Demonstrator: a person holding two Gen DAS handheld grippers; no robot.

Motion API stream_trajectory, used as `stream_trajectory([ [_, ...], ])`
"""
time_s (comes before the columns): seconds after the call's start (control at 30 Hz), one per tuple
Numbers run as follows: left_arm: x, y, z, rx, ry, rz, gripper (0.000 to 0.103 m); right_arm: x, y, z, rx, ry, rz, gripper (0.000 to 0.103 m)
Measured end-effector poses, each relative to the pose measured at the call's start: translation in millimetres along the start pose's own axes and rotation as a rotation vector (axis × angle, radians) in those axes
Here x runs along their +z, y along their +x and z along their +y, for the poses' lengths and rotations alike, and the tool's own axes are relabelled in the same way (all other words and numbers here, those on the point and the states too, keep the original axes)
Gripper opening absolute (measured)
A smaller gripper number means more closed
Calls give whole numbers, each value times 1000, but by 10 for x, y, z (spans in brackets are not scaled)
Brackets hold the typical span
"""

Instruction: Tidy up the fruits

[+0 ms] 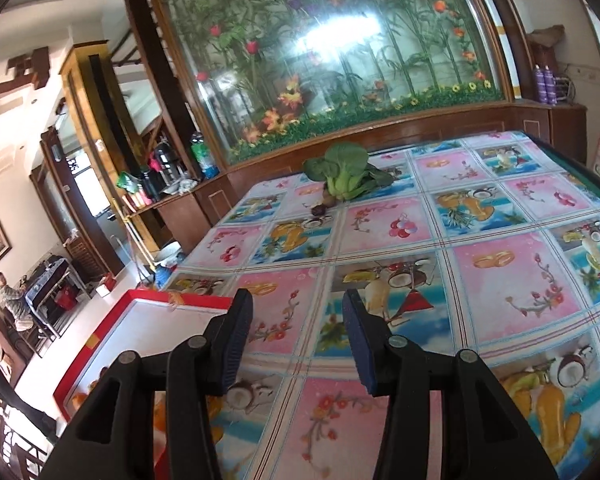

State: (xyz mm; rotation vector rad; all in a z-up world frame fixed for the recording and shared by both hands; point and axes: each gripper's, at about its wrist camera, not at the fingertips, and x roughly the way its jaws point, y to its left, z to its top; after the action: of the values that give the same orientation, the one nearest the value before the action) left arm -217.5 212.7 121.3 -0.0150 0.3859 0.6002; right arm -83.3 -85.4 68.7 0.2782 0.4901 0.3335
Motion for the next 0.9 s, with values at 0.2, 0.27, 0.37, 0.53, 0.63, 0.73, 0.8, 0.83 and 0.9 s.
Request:
stream_trajectory([
  [0.2,15,-108,-92,-31,16,-1,103,-180,-503,404,53,-150,-96,80],
  [0.27,25,-134,-118,-47,17,13,103,-219,-629,544,90,-187,-109,83],
  [0.37,20,-189,-151,-65,20,13,103,-265,-775,749,146,-237,-113,89],
  [0.53,9,-306,-177,-81,35,4,103,-320,-996,943,156,-282,-189,103],
  [0.63,-5,-347,-161,-97,37,10,103,-304,-1089,997,143,-297,-235,103],
  [0.73,-36,-370,-148,-103,40,12,103,-267,-1149,1002,135,-280,-258,103],
  [0.8,-52,-377,-137,-107,37,17,103,-259,-1148,992,138,-270,-264,103],
  [0.83,-58,-374,-128,-108,35,20,103,-271,-1156,1001,138,-267,-264,103],
  [0.9,-70,-378,-106,-109,31,23,103,-292,-1163,1013,139,-265,-264,103],
])
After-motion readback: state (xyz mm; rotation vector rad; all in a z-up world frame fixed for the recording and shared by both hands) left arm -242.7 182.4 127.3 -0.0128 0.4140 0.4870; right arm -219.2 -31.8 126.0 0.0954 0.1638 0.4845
